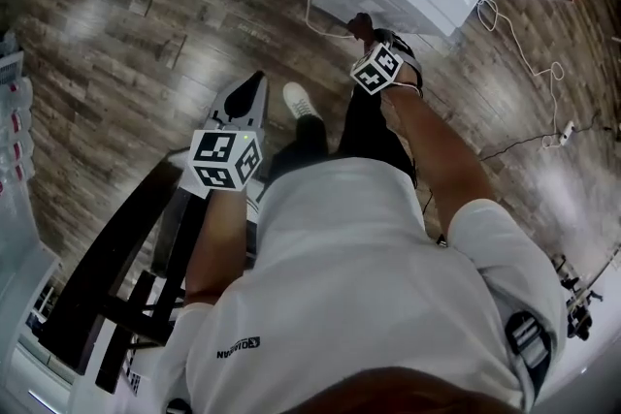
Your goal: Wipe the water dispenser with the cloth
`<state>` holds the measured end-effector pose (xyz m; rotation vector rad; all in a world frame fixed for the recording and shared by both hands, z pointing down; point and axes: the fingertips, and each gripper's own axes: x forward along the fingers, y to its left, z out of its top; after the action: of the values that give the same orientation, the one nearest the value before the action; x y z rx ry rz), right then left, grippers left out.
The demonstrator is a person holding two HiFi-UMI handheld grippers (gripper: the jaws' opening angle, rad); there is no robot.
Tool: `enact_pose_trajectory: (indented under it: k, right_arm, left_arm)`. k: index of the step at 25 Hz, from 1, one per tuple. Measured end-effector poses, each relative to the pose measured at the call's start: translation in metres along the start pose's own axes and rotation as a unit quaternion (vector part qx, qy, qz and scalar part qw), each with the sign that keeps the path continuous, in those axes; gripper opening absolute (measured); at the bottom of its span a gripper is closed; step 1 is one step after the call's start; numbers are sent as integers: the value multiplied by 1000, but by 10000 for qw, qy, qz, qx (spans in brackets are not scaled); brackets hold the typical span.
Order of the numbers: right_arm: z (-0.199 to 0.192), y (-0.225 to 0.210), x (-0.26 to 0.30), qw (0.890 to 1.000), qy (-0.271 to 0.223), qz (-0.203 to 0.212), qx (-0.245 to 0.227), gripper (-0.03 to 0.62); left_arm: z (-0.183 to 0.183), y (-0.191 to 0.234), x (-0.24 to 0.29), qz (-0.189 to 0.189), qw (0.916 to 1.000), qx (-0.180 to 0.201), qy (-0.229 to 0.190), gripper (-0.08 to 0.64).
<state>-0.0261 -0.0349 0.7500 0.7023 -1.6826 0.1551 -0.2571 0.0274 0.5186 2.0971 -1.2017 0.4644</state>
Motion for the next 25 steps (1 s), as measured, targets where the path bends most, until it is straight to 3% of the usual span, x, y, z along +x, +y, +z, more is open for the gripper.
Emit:
enact_pose_trajectory:
  k: [5,11,14,19,25]
  right_arm:
    - [49,-36,-114,9963,-768,-345,196,72]
    - [103,-84,-202,9908,-1133,-737,5,72]
    - [126,-101,-215,9879,-1209,-970,-92,72]
    - [154,-109,-208,9880,-1159,-1016,-109,72]
    - [173,-99,-181,9882,-1031,-1022,-485,72]
  left_arm:
    - [14,1,-1,-95,9998,28,-174,0]
    - [35,5,-7,-179,9984,-167,-502,1]
    - [37,3,-9,-219,9979,-166,-580,0]
    - [40,4,-13,-162,9976,-72,-669,0]
    - [36,8,-17,32,9978,169,-641,0]
